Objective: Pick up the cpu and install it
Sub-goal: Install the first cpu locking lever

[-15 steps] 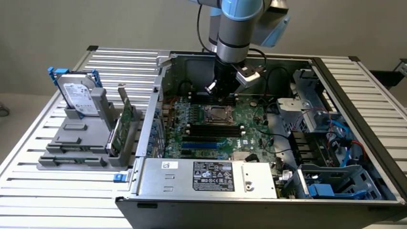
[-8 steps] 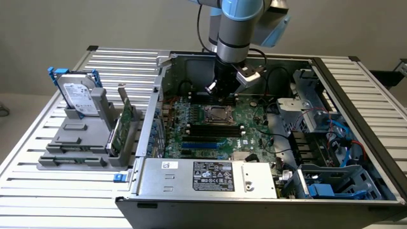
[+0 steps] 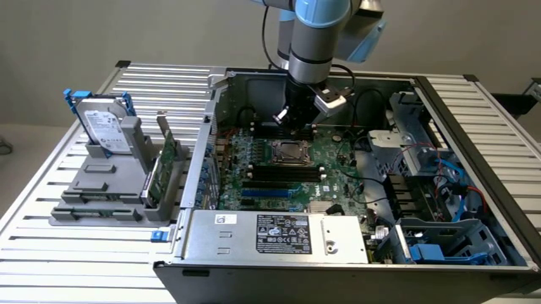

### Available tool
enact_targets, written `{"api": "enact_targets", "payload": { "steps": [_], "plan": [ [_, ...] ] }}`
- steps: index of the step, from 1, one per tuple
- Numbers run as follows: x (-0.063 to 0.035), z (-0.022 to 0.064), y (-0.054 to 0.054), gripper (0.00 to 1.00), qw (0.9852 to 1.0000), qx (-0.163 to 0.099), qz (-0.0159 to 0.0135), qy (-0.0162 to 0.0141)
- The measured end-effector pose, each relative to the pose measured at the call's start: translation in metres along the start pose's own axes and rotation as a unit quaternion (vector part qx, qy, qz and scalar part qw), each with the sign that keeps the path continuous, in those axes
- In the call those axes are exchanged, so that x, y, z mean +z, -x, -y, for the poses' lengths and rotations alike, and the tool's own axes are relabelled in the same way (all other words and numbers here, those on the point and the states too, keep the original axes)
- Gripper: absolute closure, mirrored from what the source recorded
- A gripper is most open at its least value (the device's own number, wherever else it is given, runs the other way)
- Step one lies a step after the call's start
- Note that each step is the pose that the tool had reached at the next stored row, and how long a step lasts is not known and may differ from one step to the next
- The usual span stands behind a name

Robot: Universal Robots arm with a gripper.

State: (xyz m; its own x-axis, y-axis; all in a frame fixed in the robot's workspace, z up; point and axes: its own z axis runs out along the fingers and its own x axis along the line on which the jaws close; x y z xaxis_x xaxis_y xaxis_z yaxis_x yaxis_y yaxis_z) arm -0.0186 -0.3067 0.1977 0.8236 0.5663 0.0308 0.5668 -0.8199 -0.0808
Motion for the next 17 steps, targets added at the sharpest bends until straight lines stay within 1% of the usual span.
{"api": "enact_targets", "payload": {
  "steps": [5, 17],
  "plan": [
    [0.0003, -0.0002, -0.0002, 0.89, 1.0, 0.0, -0.0019, -0.0025],
    [0.0018, -0.0007, -0.0007, 0.89, 1.0, 0.0, -0.0048, -0.0055]
  ]
}}
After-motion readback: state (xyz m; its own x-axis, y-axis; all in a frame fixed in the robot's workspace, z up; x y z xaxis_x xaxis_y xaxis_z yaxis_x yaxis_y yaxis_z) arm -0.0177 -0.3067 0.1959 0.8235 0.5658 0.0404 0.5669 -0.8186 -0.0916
